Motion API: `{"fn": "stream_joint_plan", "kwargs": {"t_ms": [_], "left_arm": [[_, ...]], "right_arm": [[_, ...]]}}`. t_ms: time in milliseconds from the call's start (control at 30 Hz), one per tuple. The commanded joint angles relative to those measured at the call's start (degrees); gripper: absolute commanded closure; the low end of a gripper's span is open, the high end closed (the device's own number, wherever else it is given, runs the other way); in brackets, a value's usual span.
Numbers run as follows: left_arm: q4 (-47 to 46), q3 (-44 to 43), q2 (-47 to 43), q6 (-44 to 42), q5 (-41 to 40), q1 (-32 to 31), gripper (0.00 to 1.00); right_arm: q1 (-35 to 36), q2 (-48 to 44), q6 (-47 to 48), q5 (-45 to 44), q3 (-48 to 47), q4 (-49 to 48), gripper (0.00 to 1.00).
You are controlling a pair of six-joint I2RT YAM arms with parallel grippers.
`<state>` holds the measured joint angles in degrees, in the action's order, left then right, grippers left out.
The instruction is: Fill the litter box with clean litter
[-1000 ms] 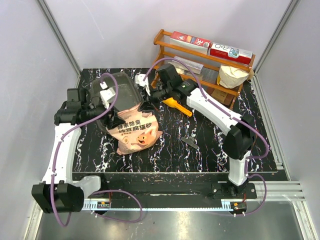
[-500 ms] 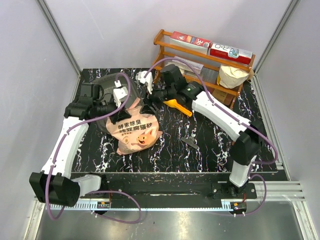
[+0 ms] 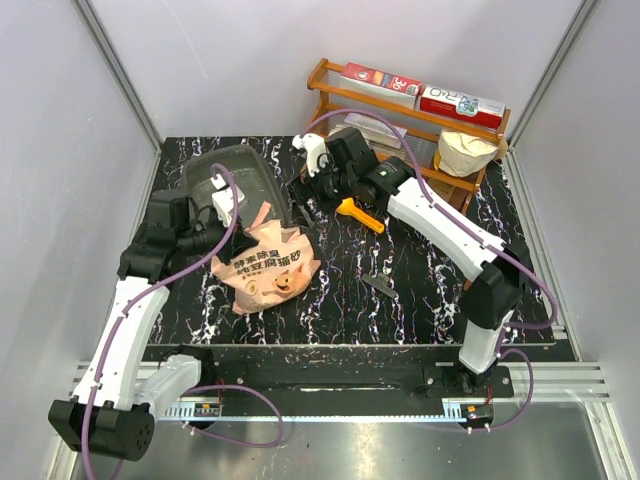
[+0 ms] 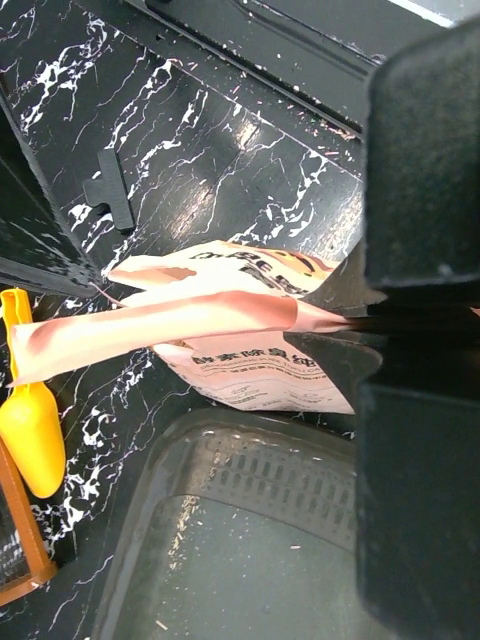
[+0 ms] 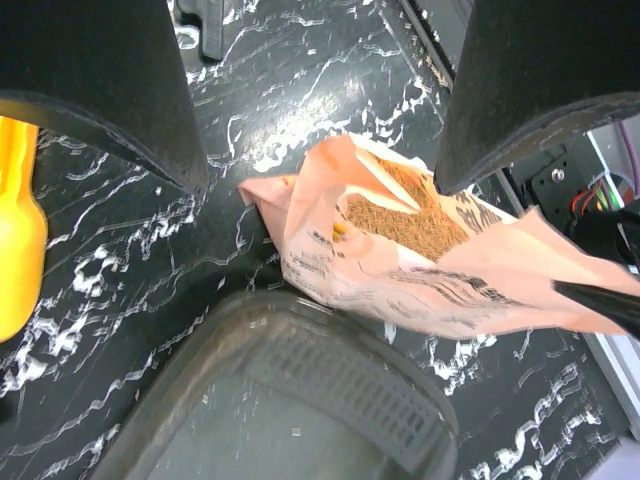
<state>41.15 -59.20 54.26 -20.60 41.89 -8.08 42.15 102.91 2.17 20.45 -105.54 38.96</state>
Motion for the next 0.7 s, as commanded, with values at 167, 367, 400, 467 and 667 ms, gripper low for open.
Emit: {"fn": "stream_joint_plan", "kwargs": {"t_ms": [167,367,400,467,667], "left_arm": [[-13.19,0.31,-4.16,6.80,2.50,0.17,1.00],[-14.86,1.45,-5.13,8.20,2.23,0.17,1.00],[-15.04,1.72,-5.30,8.47,2.06,0.08,1.00],[-15.91,2.51,-5.83,9.08,1.71,0.08,1.00],[-16.62,3.30,-6.71,9.26,1.53,0.17,1.00]], "right_arm": [[1.35,4.92,-3.14,-0.68,-2.83,4.19,0.00],[2.85,8.00,-3.84,1.08,-3.89,4.46,0.00],[3.02,8.27,-3.93,1.17,-3.97,4.37,0.00],[3.46,9.32,-6.29,-2.57,-4.33,4.46,0.00],[5.13,10.64,-13.60,-20.31,-5.29,6.04,0.00]]}}
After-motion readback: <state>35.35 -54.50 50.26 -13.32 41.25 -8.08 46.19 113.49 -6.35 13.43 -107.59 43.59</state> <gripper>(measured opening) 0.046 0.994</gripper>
